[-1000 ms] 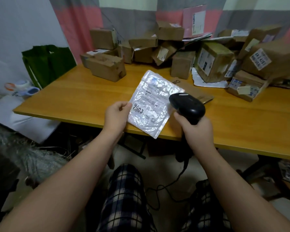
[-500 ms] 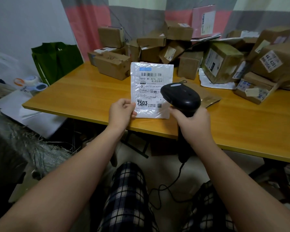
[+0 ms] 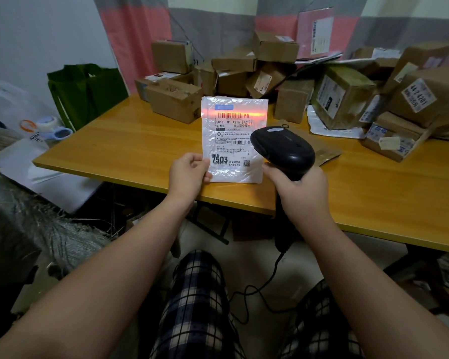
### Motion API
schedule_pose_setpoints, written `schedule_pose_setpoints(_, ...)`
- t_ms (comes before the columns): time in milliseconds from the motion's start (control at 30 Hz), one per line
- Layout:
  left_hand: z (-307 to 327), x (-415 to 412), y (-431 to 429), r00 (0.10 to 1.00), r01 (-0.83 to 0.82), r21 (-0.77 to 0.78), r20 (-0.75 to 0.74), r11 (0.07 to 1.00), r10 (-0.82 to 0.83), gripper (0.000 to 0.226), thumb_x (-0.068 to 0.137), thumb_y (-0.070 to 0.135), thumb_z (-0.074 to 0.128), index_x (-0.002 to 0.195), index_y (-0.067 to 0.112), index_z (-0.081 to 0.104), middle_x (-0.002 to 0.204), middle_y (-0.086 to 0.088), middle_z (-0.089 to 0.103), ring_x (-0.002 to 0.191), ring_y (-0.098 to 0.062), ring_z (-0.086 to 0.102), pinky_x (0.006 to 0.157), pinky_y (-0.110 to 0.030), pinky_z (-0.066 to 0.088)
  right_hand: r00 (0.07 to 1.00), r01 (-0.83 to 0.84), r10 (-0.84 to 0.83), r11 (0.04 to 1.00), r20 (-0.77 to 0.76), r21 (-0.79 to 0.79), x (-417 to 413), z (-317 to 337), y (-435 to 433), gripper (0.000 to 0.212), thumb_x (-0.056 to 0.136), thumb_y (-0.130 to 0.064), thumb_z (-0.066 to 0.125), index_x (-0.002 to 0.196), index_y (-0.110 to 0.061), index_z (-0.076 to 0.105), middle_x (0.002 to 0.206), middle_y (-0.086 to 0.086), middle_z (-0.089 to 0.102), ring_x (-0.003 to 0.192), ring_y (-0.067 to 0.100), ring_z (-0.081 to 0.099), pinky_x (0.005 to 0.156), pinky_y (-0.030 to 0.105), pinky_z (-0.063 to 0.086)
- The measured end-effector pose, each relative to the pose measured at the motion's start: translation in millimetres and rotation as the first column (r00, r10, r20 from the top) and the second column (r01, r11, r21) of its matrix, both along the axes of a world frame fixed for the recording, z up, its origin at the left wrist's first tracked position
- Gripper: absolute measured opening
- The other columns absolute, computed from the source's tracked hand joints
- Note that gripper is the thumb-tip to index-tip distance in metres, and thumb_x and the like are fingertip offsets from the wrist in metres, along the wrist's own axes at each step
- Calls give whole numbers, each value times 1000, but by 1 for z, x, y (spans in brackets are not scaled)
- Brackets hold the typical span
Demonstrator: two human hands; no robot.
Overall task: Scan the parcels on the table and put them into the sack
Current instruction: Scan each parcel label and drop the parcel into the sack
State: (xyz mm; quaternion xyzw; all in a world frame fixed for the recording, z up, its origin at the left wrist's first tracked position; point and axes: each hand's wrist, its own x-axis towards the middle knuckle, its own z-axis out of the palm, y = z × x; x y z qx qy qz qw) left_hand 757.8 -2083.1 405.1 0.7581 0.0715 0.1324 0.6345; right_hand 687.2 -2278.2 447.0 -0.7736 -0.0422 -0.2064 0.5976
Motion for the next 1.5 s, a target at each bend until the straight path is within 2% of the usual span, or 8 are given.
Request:
schedule_pose_setpoints(433, 3, -6, 6, 999, -13, -3, 46, 1000, 13, 3, 93, 13, 60, 97, 13, 60, 66, 0, 59, 53, -7, 54, 57, -22, 49, 999, -24, 24, 999, -26, -22, -1, -1, 5, 14, 79, -29, 75, 85, -32, 63, 79, -13, 65, 78, -5, 60, 62, 9, 43)
schedule_pose_setpoints(667, 10, -78, 72, 963, -203, -22, 176, 979, 203, 12, 92, 11, 62, 85, 20, 62, 62, 2, 61, 50, -3, 53, 52, -17, 45, 966, -257, 257, 965, -1, -48, -8, -2, 67, 14, 74, -36, 77, 72, -30, 64, 67, -6, 67, 66, 1, 61, 56, 18, 45)
schedule_pose_setpoints(800, -12, -165, 146, 870, -467, 19, 187, 884, 456, 17, 91, 8, 62, 82, 22, 64, 58, 11, 64, 50, 2, 55, 51, -13, 45, 893, -449, 443, 890, -81, -78, -22, -26, 141, 28, 73, -33, 79, 64, -12, 63, 53, -6, 61, 50, 6, 53, 49, 16, 38)
schedule_pose_setpoints(1000, -68, -293, 254, 628, -756, 241, 4, 609, 778, 8, 93, 15, 61, 87, 19, 65, 69, 9, 66, 59, 5, 59, 57, -13, 46, 699, -715, 682, 674, -215, -187, -64, -65, 255, 19, 74, -29, 80, 84, -18, 70, 80, -3, 72, 78, 7, 66, 74, 39, 57)
schedule_pose_setpoints(1100, -84, -330, 295, 519, -749, 457, -47, 480, 854, 7, 94, 17, 59, 95, 13, 65, 80, 3, 64, 72, -9, 59, 65, -23, 42, 634, -768, 739, 567, -228, -298, -75, -78, 296, 26, 74, -34, 78, 82, -11, 68, 73, 3, 68, 75, 16, 65, 65, 40, 54)
schedule_pose_setpoints(1200, -91, -349, 321, 447, -726, 574, -24, 378, 894, 10, 94, 16, 57, 95, 10, 65, 82, 0, 64, 78, -21, 61, 67, -26, 38, 622, -766, 749, 522, -227, -376, -78, -89, 322, 28, 69, -46, 76, 64, -29, 54, 60, -13, 54, 62, 5, 54, 50, 24, 37)
schedule_pose_setpoints(1300, -94, -341, 331, 513, -566, 737, -36, 370, 857, 13, 95, 16, 55, 93, 5, 62, 88, -15, 66, 84, -34, 62, 69, -38, 47, 635, -753, 730, 513, -252, -412, -75, -103, 340, 36, 70, -45, 78, 58, -28, 49, 59, -10, 55, 61, 8, 55, 52, 25, 40)
schedule_pose_setpoints(1500, -99, -305, 343, 586, -210, 945, -83, 250, 806, 14, 93, 17, 52, 99, 4, 53, 100, -18, 60, 95, -39, 56, 63, -37, 32, 624, -773, 709, 494, -330, -399, -71, -127, 351, 29, 71, -42, 78, 63, -25, 55, 61, -11, 59, 62, -4, 56, 53, 25, 47)
